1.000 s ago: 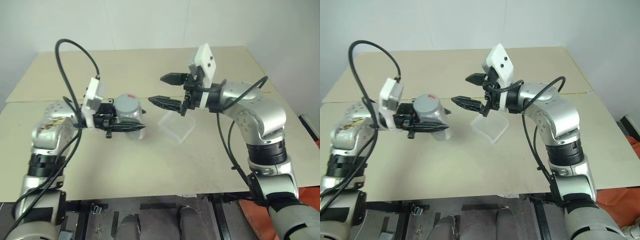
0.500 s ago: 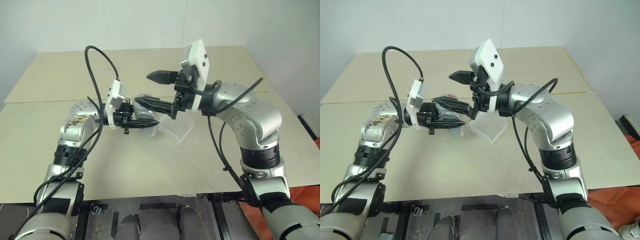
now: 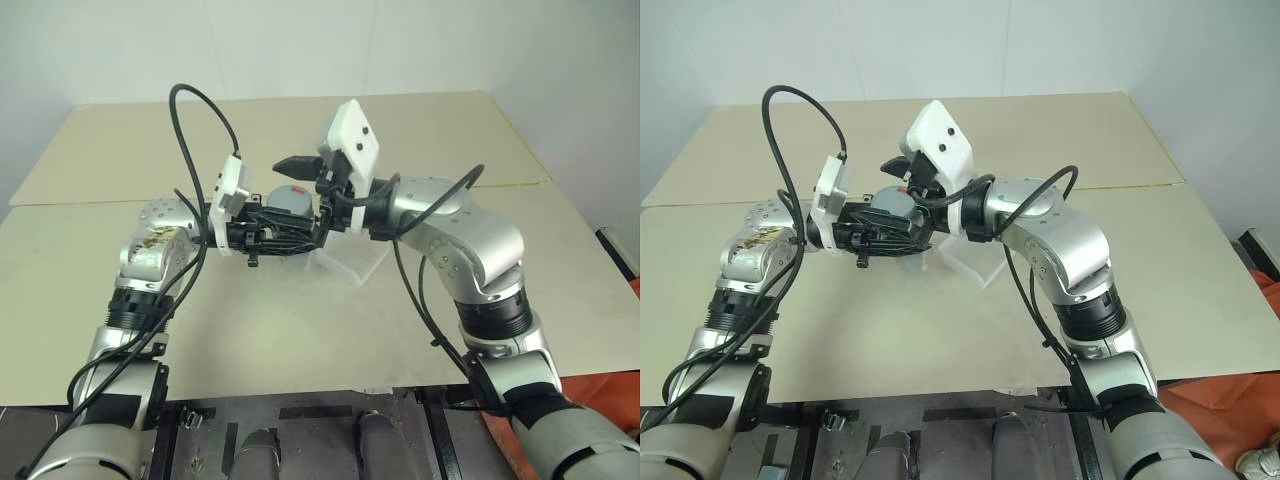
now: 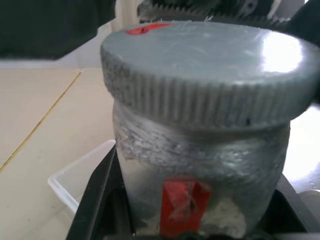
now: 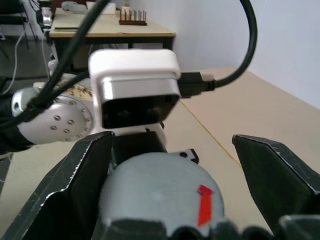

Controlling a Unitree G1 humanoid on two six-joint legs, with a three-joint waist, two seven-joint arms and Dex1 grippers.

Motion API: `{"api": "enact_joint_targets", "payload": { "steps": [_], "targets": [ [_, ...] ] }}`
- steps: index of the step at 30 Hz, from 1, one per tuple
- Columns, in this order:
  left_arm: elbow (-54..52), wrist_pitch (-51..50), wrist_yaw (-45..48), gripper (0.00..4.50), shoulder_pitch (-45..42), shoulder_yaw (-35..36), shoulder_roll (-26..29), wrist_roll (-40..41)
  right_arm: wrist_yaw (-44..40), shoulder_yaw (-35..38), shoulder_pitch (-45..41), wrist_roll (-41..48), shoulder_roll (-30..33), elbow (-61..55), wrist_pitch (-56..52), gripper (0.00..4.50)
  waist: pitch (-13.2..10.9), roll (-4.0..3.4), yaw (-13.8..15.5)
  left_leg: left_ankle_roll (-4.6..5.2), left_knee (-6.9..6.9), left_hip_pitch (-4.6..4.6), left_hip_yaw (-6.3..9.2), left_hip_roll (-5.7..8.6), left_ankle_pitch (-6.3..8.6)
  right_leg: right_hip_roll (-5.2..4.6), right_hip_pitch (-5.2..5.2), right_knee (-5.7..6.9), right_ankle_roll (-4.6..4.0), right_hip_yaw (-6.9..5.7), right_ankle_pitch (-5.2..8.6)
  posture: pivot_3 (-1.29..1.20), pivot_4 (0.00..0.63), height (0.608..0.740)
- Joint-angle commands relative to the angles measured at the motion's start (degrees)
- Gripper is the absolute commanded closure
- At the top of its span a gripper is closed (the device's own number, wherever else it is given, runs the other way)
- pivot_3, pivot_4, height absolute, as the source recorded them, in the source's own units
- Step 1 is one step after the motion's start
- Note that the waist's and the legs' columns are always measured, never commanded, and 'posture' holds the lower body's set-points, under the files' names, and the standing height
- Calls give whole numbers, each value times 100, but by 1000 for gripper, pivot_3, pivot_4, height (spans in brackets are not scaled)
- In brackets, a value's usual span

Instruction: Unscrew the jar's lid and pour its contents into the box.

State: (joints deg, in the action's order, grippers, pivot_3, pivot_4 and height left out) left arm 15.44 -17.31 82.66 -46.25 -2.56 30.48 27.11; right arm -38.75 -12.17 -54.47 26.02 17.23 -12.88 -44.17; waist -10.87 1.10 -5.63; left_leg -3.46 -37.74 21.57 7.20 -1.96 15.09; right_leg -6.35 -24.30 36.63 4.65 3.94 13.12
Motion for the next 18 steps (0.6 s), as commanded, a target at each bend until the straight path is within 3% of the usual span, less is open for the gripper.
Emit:
{"api": "enact_joint_targets", "payload": {
  "steps": [1,18],
  "targets": [
    [-245,-4,29,2561,-12,129,105,98,-3,133,-99,-13,48,-94,19,48,0,0,-7,0,0,0,0,0,0,0,0,0,0,0,0,0,150,740],
    [-287,-21,197,2561,50,183,441,157,-71,485,122,199,550,-267,1,48,0,0,0,1,0,0,0,0,0,0,0,0,0,0,0,0,150,740]
  ]
}}
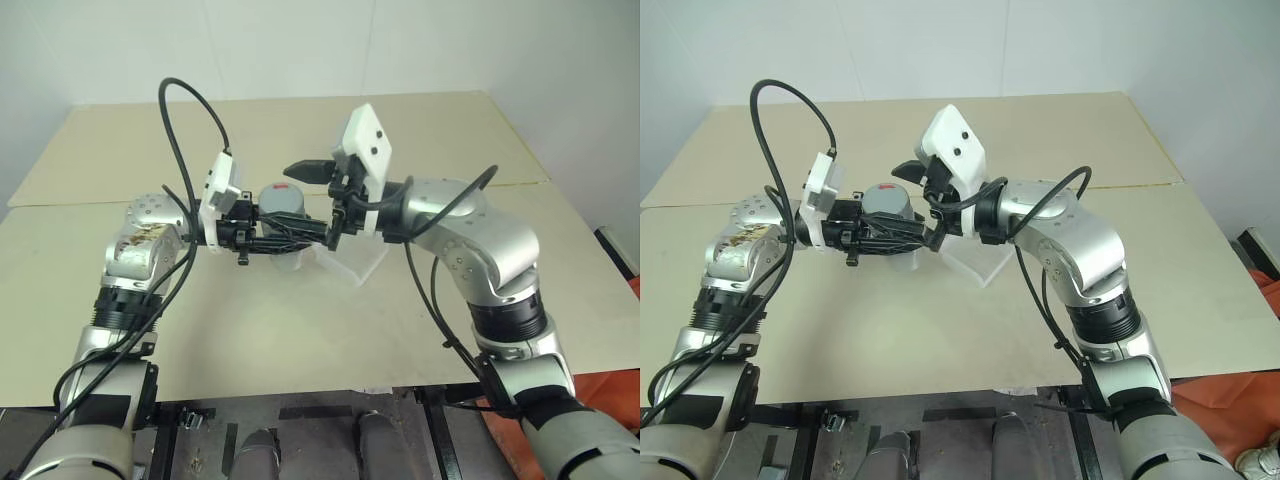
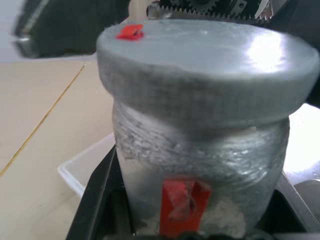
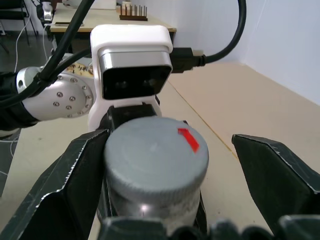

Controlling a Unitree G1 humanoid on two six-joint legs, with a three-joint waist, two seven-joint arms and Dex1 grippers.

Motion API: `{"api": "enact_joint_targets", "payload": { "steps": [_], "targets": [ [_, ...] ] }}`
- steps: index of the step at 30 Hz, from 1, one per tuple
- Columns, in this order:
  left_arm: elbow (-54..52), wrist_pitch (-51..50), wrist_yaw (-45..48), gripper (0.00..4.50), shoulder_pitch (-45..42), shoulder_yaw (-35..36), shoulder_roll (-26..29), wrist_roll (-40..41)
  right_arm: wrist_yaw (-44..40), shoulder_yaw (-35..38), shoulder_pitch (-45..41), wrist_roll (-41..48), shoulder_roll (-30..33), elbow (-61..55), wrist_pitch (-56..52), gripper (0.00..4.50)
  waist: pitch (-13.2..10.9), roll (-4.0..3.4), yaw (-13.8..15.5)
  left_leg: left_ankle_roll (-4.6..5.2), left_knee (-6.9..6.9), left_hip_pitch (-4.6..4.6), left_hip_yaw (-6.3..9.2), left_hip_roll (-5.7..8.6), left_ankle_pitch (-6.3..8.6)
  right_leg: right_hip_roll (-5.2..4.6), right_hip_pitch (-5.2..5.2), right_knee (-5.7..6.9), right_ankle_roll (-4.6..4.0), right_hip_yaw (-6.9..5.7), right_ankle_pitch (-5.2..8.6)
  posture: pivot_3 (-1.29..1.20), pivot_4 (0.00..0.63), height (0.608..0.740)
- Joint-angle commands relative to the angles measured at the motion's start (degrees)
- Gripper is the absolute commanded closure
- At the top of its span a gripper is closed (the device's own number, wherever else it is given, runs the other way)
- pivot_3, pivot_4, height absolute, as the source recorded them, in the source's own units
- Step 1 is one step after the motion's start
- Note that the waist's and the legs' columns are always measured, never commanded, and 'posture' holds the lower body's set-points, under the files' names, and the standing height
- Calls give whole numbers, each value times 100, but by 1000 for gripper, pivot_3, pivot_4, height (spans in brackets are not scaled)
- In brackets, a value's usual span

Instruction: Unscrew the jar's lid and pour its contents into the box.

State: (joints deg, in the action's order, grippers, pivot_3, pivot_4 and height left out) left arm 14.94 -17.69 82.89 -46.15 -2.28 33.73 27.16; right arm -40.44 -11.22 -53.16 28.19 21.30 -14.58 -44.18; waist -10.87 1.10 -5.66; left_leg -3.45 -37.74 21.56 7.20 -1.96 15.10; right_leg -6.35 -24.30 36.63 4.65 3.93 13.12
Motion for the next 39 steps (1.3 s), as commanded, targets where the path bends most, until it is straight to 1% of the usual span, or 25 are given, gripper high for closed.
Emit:
{"api": "enact_joint_targets", "payload": {
  "steps": [1,17,21,26,32,39],
  "targets": [
    [-248,12,175,2561,50,159,127,157,92,395,1,-6,166,-104,7,48,0,0,3,0,0,1,0,0,0,0,0,-1,0,0,0,0,150,740],
    [-403,-76,173,2561,148,210,187,172,-53,464,161,133,472,-202,124,48,0,0,12,0,0,2,0,0,0,0,0,-2,0,0,0,0,150,740],
    [-377,-66,174,2561,120,213,142,149,-195,473,256,175,568,-326,138,48,0,0,3,0,0,1,-1,0,0,0,0,-1,0,0,0,0,150,740],
    [-298,-33,163,2561,110,202,75,96,-531,631,379,501,717,-595,110,48,0,0,14,1,0,4,0,0,0,0,1,-5,0,0,0,0,150,740],
    [-201,0,101,2561,28,152,-79,38,-499,612,257,709,571,-728,23,48,0,0,9,1,0,1,-1,0,0,0,1,-2,0,0,0,0,150,740],
    [-174,27,80,2561,-39,119,-215,16,-251,203,7,429,286,-555,-8,48,0,0,7,0,0,1,-1,0,0,0,1,-2,0,0,0,0,150,740]
  ]
}}
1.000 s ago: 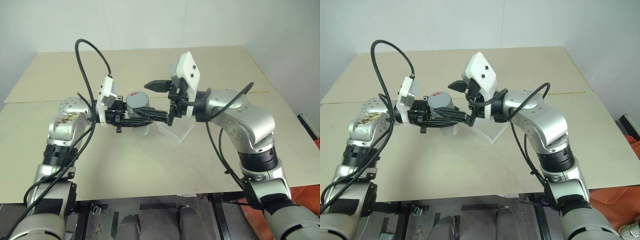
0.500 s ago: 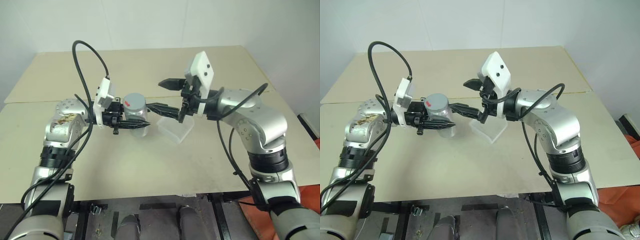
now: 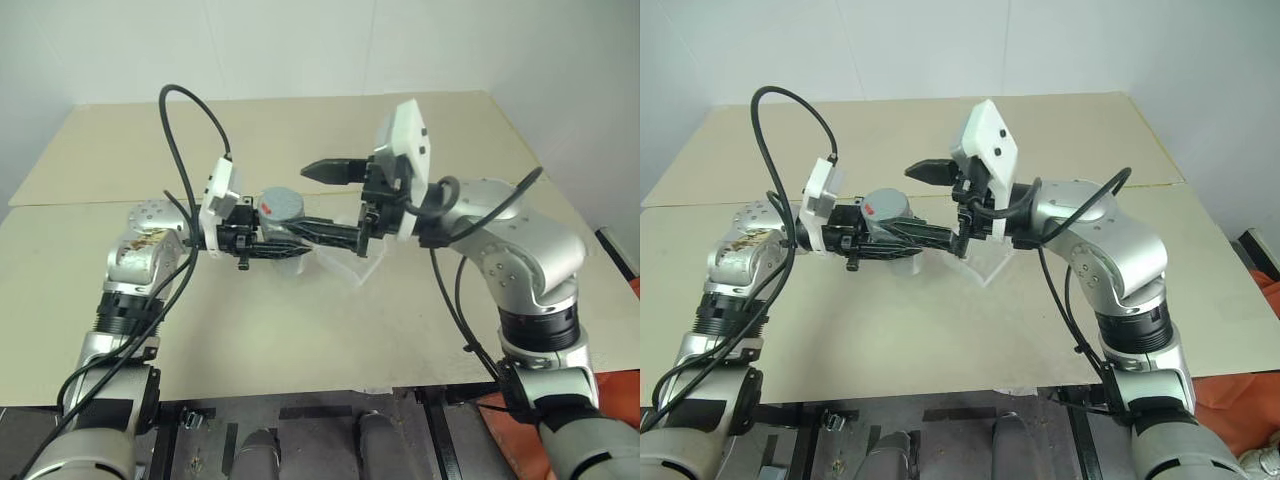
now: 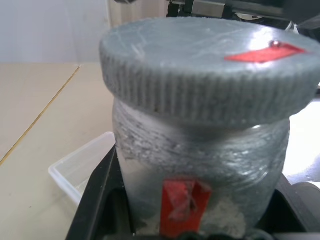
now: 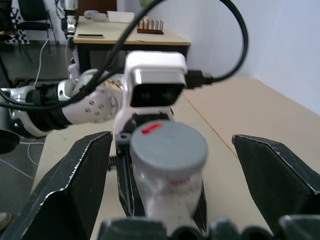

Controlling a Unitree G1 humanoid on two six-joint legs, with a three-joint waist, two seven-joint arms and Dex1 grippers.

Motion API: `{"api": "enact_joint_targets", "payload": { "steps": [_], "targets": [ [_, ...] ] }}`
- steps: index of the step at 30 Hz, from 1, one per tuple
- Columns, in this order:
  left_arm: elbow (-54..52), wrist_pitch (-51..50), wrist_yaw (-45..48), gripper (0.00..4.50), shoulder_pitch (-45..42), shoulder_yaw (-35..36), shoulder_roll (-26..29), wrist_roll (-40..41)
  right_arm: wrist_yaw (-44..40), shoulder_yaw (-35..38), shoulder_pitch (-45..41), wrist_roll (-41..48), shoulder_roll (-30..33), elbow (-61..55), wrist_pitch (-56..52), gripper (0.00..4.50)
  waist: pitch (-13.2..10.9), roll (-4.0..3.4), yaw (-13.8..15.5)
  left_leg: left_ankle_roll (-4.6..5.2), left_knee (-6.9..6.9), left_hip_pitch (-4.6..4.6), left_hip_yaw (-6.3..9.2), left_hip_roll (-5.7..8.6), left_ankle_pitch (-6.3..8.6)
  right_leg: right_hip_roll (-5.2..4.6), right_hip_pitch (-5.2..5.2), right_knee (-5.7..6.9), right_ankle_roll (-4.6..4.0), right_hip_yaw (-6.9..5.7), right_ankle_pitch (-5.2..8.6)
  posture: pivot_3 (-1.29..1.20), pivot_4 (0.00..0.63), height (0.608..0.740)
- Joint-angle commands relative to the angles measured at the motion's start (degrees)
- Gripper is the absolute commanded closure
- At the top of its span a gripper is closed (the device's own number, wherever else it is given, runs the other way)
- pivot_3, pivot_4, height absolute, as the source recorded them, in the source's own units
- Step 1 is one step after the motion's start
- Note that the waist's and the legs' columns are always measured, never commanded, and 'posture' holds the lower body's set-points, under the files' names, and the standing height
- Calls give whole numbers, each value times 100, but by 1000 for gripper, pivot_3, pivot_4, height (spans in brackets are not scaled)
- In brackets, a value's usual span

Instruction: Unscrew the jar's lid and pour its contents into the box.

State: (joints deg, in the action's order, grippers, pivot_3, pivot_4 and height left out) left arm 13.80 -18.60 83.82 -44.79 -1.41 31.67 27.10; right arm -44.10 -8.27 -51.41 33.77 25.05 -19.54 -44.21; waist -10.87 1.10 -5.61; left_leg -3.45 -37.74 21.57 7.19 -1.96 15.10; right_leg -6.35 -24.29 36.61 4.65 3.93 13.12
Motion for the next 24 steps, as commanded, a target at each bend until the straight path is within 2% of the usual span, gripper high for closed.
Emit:
{"api": "enact_joint_targets", "payload": {
  "steps": [1,18,21,24],
  "targets": [
    [-63,120,-11,2561,-173,33,-12,22,138,-132,-193,-157,-119,-44,0,48,0,0,3,0,0,0,0,0,0,0,0,0,0,0,0,0,150,740],
    [-197,99,-24,2561,-71,67,49,41,280,-316,-365,-337,-315,163,-267,48,0,0,1,0,0,0,1,0,0,0,0,0,0,0,0,0,150,740],
    [-192,105,-10,2561,-69,58,57,33,284,-275,-374,-300,-327,154,-291,576,0,0,0,0,0,0,1,0,0,0,-1,0,0,0,0,0,150,740],
    [-189,106,3,2561,-64,49,63,29,299,-218,-390,-264,-343,159,-304,1566,0,0,1,0,0,0,1,0,0,0,0,0,0,0,0,0,150,740]
  ]
}}
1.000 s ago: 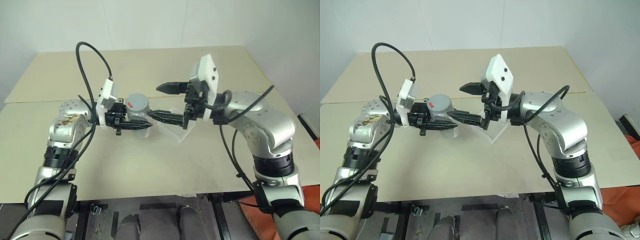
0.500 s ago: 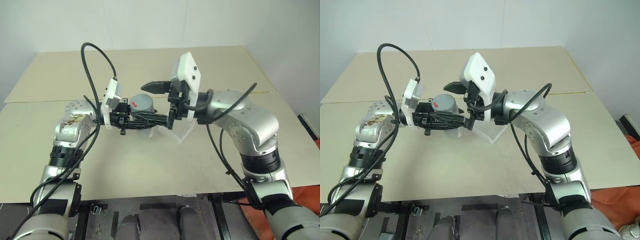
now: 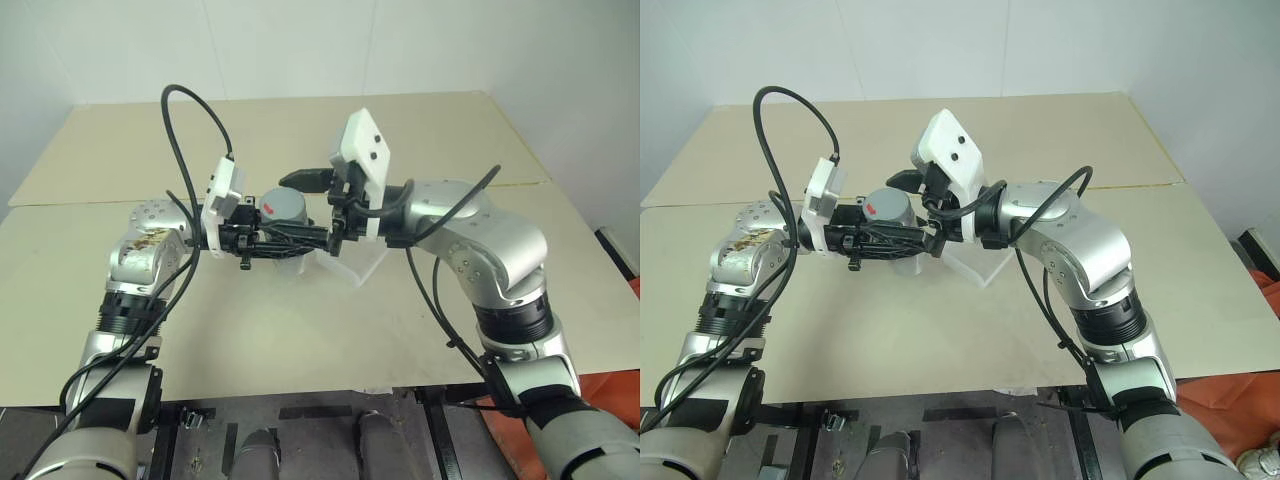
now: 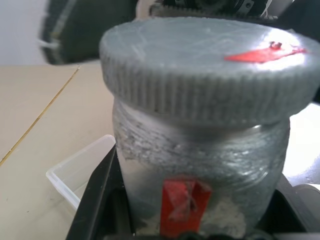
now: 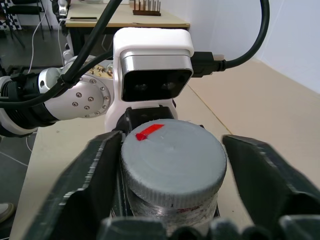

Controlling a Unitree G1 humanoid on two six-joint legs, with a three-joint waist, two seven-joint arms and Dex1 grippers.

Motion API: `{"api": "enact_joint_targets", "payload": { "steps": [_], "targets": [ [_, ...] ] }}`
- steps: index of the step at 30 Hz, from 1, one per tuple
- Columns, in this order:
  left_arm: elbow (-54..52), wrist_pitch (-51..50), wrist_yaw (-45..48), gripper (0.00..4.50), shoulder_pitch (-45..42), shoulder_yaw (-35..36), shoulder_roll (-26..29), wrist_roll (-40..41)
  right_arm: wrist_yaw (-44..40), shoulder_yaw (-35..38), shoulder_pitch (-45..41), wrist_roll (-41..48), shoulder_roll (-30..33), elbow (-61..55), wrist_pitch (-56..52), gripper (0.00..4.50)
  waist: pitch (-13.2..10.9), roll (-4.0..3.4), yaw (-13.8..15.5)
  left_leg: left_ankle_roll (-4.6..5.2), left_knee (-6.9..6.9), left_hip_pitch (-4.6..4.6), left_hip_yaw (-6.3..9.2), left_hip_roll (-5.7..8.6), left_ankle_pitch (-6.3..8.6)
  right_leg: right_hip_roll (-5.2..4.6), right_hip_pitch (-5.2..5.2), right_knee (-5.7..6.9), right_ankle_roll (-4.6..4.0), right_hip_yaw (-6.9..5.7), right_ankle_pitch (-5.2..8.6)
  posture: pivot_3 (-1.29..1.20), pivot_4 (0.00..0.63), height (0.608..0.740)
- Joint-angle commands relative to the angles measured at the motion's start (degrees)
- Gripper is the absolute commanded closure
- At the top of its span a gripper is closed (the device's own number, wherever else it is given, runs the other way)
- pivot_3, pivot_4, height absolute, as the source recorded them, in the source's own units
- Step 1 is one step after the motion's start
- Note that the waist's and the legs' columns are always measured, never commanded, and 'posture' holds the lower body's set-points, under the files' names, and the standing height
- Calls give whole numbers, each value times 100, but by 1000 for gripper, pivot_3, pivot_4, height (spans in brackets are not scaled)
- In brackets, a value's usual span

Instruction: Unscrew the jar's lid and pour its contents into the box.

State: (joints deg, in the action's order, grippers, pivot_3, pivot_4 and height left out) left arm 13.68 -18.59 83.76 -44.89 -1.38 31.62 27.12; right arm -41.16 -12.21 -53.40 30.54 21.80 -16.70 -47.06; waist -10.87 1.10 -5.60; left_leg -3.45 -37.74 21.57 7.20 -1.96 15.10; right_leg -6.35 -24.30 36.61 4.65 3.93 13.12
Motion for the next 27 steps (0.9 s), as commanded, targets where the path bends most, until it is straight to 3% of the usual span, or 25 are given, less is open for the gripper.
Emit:
{"api": "enact_joint_targets", "payload": {
  "steps": [1,6,14,17,21,27],
  "targets": [
    [-183,106,14,2561,-45,42,72,25,6,199,-198,77,-23,-130,-28,1741,0,0,0,0,0,0,0,0,0,0,0,0,0,0,0,0,150,740],
    [-189,139,52,2561,10,13,98,-7,-51,365,-231,247,-17,-152,-126,1741,0,0,1,0,0,0,0,0,0,0,0,0,0,0,0,0,150,740],
    [-305,160,105,2561,214,-9,184,-7,-28,1143,-454,1262,10,9,-873,1741,0,0,2,0,1,-1,0,0,0,0,0,0,0,0,0,0,150,740],
    [-332,133,66,2561,245,13,211,18,112,1195,-403,1162,67,-40,-802,1741,0,-1,5,0,0,0,1,0,0,0,0,0,0,0,0,0,150,740],
    [-337,115,-106,2561,250,130,250,51,360,1272,-53,722,311,-106,-427,1741,0,0,8,1,0,1,0,0,0,0,1,-1,0,0,0,0,150,740],
    [-320,103,-674,2561,316,515,423,33,804,1898,1477,-16,1012,-474,262,1741,0,1,75,1,-1,11,1,2,0,-3,-2,-5,1,-3,0,0,150,740]
  ]
}}
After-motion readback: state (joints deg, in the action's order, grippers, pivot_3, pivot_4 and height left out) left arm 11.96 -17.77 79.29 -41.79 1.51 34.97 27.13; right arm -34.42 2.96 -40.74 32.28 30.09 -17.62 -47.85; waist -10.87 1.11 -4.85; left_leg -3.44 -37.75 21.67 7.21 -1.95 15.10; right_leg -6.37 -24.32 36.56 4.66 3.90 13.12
